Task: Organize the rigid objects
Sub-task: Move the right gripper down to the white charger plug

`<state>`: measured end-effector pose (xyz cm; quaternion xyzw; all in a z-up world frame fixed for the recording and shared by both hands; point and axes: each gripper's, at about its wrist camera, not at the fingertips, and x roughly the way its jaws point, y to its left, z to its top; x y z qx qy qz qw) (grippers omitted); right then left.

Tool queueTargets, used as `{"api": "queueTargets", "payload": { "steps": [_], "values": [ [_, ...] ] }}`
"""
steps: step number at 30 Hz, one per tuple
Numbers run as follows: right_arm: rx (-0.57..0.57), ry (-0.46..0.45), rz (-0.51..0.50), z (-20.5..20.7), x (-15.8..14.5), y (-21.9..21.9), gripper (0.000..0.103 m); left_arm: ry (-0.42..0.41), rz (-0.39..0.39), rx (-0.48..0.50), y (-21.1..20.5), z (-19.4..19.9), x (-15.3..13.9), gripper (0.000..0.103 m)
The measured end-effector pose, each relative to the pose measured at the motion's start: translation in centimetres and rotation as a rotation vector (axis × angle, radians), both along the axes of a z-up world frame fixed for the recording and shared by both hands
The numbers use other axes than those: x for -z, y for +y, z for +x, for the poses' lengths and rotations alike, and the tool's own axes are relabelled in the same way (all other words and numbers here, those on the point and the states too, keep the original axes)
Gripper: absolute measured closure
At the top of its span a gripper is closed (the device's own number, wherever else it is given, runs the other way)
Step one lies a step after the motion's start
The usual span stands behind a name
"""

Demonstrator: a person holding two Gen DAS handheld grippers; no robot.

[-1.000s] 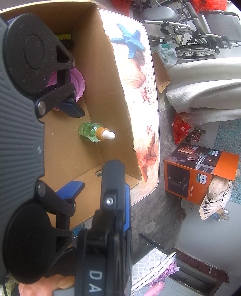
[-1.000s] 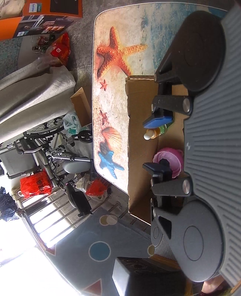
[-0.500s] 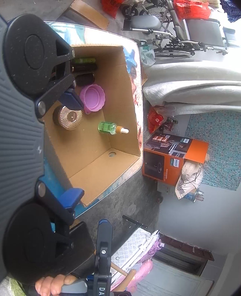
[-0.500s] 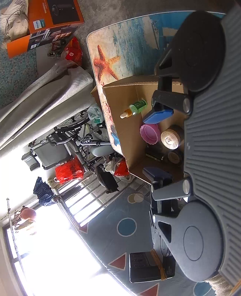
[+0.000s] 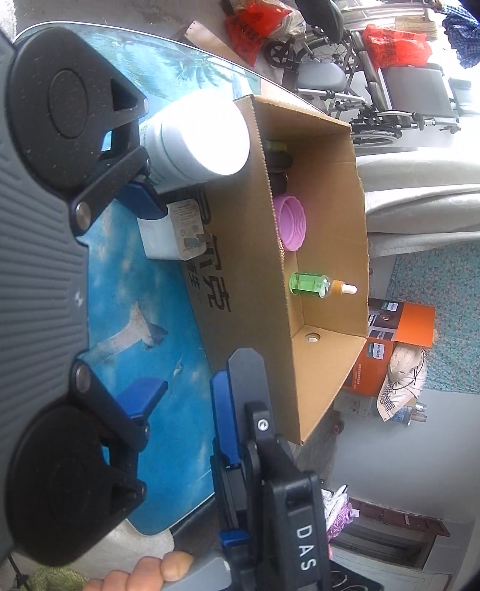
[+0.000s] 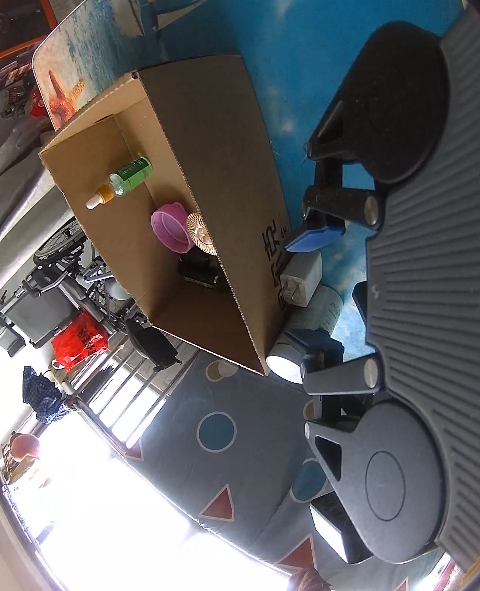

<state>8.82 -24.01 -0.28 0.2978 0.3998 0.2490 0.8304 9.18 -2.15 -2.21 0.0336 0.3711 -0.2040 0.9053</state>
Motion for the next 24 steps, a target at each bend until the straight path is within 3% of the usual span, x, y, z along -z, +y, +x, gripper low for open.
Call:
{"api": "queueTargets", "payload": {
  "steps": [6,12,24],
  "values": [
    [-0.046,0.047,-0.011,2.8,1.6,3.3,0.070,-0.036,0.093,-0.040,-0.7,0.5,2.3,0.010],
    [-0.065,0.079,-0.020,5.3,2.7,4.2,0.071,-0.022,0.128,-0.065,-1.7,1.3,3.5,0.010],
    [-0.082,0.134,0.009,8.4,5.3,5.1,0.070,-0.012,0.115,-0.083,-2.2,2.0,4.0,0.005]
  ]
}}
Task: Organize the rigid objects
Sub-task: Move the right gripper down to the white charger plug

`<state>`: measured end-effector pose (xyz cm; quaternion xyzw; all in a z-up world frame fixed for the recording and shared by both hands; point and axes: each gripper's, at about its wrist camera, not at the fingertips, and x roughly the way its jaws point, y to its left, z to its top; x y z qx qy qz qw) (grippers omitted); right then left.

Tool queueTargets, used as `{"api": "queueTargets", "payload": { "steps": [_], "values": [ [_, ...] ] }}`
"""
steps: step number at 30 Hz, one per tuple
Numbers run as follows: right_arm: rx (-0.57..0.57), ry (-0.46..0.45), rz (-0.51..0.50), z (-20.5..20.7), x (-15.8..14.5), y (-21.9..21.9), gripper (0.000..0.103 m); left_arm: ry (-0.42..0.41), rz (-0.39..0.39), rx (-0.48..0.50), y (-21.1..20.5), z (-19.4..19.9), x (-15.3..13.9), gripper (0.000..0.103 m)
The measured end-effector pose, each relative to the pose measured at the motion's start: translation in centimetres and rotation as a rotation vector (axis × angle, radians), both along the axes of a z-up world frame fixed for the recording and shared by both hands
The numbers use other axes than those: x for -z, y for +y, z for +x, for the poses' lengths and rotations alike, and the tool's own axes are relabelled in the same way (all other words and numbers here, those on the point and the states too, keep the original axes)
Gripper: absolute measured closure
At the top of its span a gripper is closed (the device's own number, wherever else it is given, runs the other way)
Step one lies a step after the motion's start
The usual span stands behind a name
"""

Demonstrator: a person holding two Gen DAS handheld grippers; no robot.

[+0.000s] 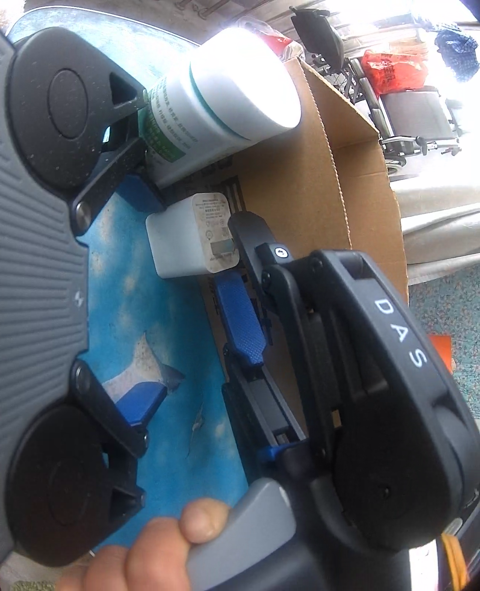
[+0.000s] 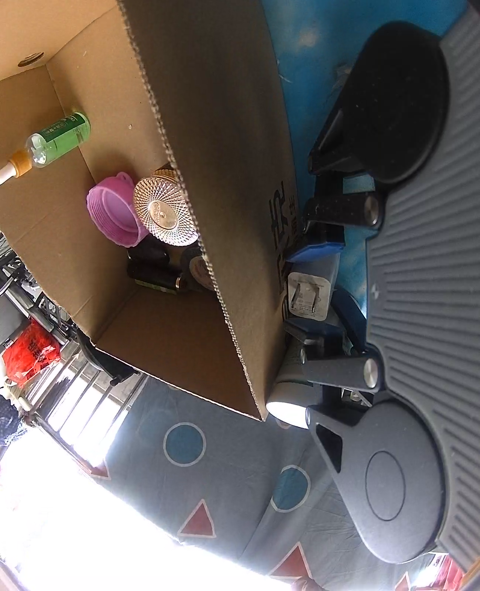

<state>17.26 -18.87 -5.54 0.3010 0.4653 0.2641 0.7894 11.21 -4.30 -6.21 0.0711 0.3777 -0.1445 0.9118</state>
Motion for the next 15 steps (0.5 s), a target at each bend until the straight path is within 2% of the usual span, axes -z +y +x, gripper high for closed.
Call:
{"api": "queueTargets", "payload": {
  "steps": [7,11,15],
  "values": [
    [0.003,0.009,0.011,0.2,0.3,-0.6,0.069,-0.009,0.006,0.078,-1.5,-0.9,0.0,0.005],
    [0.022,0.004,0.002,-0.1,0.0,-1.3,0.069,-0.056,0.051,0.059,-1.7,-1.4,-0.5,0.005],
    [0.025,0.000,0.003,-0.4,-0.1,-1.8,0.069,-0.046,0.096,0.019,-1.4,-1.2,-0.3,0.005]
  ]
}}
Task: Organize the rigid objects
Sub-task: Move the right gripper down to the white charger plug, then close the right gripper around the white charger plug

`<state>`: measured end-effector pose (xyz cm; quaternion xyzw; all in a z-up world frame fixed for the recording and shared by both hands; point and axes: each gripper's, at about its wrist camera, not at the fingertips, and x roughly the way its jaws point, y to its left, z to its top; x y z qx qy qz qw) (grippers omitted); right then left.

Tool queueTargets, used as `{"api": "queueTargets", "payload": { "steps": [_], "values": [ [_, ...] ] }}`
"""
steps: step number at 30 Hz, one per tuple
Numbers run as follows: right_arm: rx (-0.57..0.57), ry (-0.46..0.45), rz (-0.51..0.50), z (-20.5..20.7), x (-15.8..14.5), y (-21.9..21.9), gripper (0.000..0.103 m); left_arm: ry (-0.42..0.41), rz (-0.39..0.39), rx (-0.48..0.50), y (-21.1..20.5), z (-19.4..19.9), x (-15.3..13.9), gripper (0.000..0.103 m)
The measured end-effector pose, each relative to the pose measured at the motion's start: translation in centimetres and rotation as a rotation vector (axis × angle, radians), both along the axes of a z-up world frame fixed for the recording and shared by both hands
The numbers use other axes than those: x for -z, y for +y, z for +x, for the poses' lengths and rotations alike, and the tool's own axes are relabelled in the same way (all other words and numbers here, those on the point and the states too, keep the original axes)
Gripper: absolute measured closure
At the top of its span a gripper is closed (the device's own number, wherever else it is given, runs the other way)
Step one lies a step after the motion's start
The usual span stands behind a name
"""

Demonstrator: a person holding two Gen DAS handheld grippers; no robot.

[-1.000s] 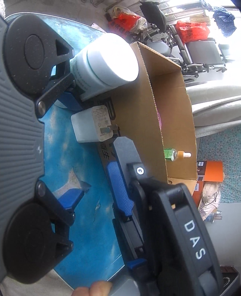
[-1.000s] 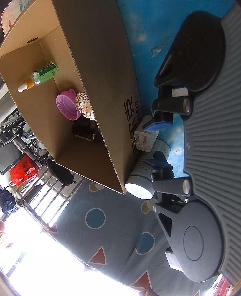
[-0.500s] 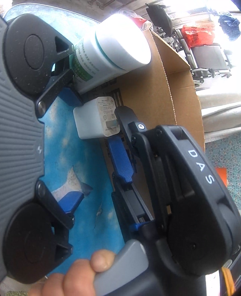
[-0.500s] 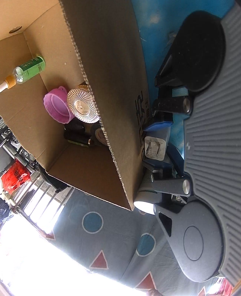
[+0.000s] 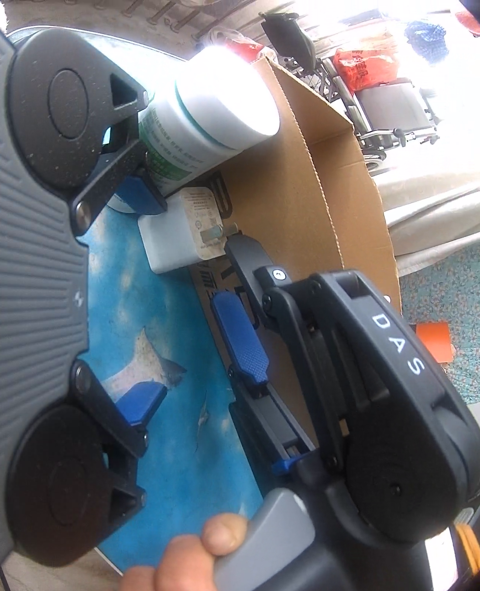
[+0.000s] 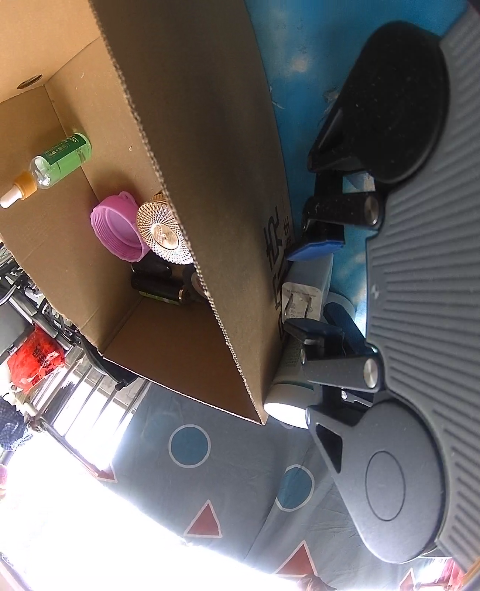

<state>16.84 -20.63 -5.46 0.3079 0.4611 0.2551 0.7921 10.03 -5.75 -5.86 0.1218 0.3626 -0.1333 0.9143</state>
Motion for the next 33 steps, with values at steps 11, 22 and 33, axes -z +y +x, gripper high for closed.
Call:
{"api": "queueTargets", "payload": {
  "steps": [11,22,33],
  "values": [
    [-0.001,0.023,0.012,0.2,0.7,0.1,0.069,-0.010,0.045,-0.002,-0.1,0.4,0.2,0.003],
    [-0.003,0.034,0.028,0.4,1.2,-0.1,0.069,-0.046,0.102,-0.018,-1.7,-0.8,0.3,0.000],
    [0.017,0.025,0.043,-0.2,1.1,-1.3,0.068,-0.053,0.069,0.024,-2.8,-1.3,-0.2,0.000]
  ]
}}
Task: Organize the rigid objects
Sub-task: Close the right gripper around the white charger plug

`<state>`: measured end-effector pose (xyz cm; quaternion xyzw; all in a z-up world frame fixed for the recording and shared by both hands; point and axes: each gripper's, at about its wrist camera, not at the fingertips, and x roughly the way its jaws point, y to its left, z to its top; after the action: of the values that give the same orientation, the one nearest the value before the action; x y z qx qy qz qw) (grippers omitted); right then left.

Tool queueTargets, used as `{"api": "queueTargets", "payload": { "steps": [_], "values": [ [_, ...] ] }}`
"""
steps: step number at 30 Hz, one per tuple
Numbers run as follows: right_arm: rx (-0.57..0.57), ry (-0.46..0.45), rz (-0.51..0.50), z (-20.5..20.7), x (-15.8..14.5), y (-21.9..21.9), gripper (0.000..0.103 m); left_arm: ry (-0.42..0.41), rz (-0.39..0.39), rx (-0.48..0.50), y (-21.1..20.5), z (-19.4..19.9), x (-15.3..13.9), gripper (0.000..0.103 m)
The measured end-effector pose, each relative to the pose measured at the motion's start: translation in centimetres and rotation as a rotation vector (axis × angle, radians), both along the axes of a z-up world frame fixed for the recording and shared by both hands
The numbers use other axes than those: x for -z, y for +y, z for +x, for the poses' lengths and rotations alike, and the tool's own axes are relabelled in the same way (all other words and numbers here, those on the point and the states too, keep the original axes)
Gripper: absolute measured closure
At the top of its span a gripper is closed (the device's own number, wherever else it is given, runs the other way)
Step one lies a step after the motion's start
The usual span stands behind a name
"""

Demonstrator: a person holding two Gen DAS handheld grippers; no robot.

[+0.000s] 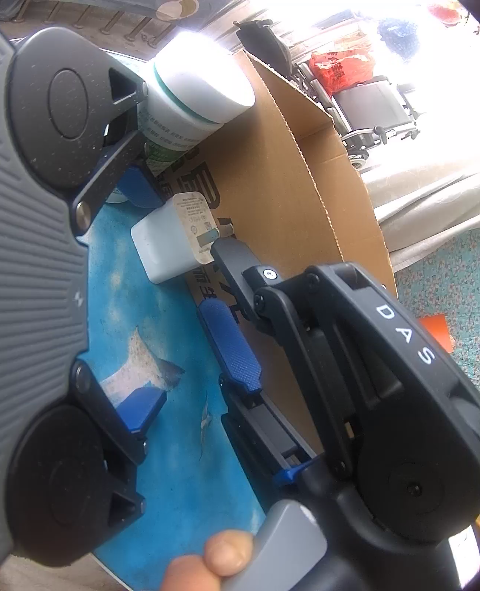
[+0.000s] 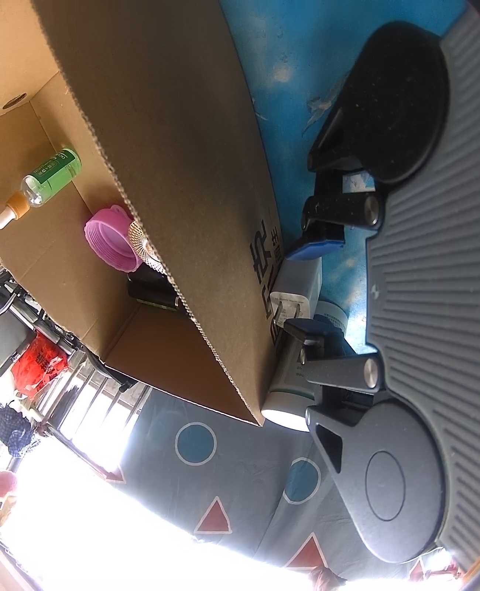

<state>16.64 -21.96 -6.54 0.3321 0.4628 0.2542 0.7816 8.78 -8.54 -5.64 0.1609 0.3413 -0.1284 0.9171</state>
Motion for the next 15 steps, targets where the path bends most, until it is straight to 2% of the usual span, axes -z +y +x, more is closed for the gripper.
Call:
{"api": "queueTargets", "payload": {
  "steps": [3,7,15],
  "values": [
    [0.009,-0.004,0.000,-0.3,-0.2,-0.4,0.068,-0.003,-0.017,0.024,-0.2,-0.3,-0.2,0.000],
    [0.036,-0.008,0.002,-0.9,-0.5,-1.4,0.068,-0.041,0.002,0.070,-0.8,-0.5,-0.4,0.000],
    [0.121,-0.022,-0.013,-2.9,-1.2,-4.1,0.068,-0.037,-0.048,0.155,-1.7,-0.9,-0.5,0.000]
  ]
}}
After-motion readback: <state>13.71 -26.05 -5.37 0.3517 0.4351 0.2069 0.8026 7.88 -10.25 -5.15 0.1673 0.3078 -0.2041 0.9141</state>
